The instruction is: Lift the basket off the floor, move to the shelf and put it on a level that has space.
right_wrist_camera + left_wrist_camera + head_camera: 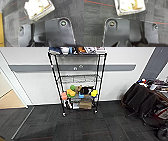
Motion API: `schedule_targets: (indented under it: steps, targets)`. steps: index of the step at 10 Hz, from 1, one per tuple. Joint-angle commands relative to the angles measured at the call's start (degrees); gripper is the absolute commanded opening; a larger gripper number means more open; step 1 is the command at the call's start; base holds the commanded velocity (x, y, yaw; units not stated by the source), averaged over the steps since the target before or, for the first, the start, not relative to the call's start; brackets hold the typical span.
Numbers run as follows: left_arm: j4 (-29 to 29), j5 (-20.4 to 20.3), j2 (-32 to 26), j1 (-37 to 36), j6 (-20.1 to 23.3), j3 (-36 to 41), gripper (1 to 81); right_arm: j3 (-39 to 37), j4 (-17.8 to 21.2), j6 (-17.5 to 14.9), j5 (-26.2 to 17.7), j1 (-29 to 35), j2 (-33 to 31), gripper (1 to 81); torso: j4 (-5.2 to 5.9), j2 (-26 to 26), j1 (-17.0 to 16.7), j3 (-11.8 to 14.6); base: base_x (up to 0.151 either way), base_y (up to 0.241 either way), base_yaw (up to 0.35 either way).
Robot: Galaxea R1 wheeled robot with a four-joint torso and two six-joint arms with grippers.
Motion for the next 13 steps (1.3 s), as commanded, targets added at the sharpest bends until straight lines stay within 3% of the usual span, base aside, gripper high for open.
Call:
schedule_targets:
  steps: [1, 3, 4, 7, 13]
  targets:
    - [-2.33, 4.7, -0.87, -4.37, -0.22, 0.38, 81.1, 0.07, 1.52, 0.1, -5.62, 5.89, -1.16, 81.1, 0.0, -5.45, 3.52, -5.06, 0.0, 0.0, 0.0]
    - [-3.91, 4.7, -0.08, -5.15, -0.22, 0.2, 81.1, -1.51, 1.44, 0.01, -6.5, 7.21, -0.45, 81.1, 0.0, -9.36, 6.05, -8.76, 0.0, 0.0, 0.0]
    - [-4.71, 4.7, 0.1, -5.77, -0.22, 0.11, 81.1, -1.95, 1.44, 0.01, -7.48, 7.91, -0.27, 81.1, 0.0, -11.37, 7.32, -5.29, 0.0, 0.0, 0.0]
    - [-5.94, 4.7, 0.36, -6.39, -0.22, 0.11, 81.1, -1.96, 1.35, 0.01, -7.65, 8.88, 0.34, 81.1, 0.0, -15.81, 10.25, -7.89, 0.0, 0.0, 0.0]
    - [-6.73, 4.7, 1.51, -6.39, -0.22, 0.02, 81.1, -2.3, 1.35, -0.08, -7.82, 6.78, 0.34, 81.1, 0.0, -27.57, 17.66, -8.09, 0.0, 0.0, 0.0]
